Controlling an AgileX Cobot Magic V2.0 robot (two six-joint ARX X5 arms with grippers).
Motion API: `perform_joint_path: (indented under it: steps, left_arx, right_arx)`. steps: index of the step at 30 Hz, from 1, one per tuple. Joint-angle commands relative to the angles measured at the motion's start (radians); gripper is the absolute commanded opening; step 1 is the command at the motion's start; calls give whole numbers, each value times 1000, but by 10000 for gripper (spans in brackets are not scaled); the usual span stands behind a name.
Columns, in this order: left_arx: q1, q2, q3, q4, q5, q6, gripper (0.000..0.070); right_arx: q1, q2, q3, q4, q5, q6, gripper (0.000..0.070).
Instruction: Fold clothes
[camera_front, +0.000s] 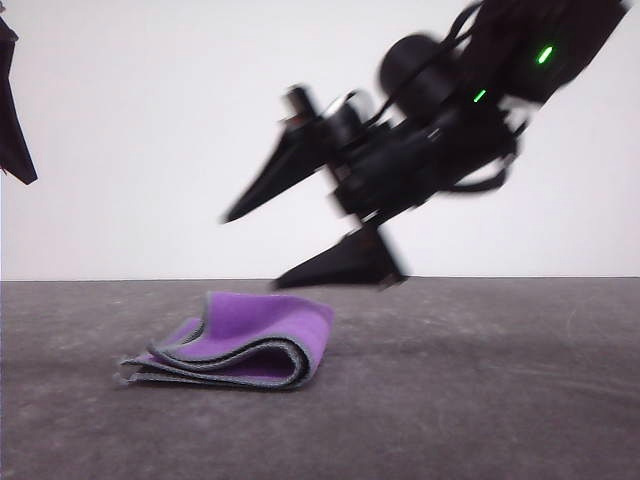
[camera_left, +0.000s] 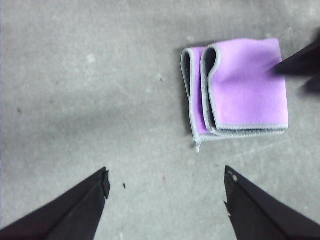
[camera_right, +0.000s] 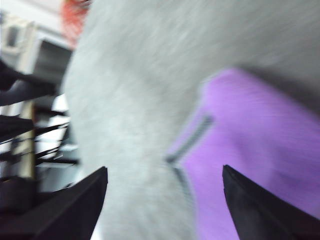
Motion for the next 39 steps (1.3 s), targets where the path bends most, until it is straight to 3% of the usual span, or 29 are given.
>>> perform_joint_path:
  steps: [1,5,8,11,17,26,28,30,31,39]
  left_arx:
    - [-1,6,12,15,-2,-1,441]
    - [-1,6,12,26,-2,-1,441]
    - [-1,6,12,29,-2,0,441]
    - [-1,6,12,35,-2,0,441]
    - [-1,6,12,41,-2,0,441]
    - [-1,6,12,41,-2,0,433]
    - [-1,6,12,40,-2,2,401]
    - [-1,6,12,36,-2,11,152]
    - [-1,6,12,35,-2,15,2]
    - [-1,6,12,39,-2,29,17]
  right_arx:
    - [-24,-46,22,-133,51,-179,459]
    - [-97,-173,22,-418,250,-351,459]
    - [-132,-252,19,-542,398,-410,459]
    - [-155,-326,-3,-589,486,-442,459]
    - [-208,-457,-86,-603,574,-443,459]
    - [-261,-544,-139,-602,576,-452,449]
    - [-263,-544,-139,-602,576,-456,335]
    - [-262,-544,-139,-600,575,-458,91]
    - [-262,-544,-139,-598,575,-460,1]
    - [-262,-544,-139,-586,577,-467,3]
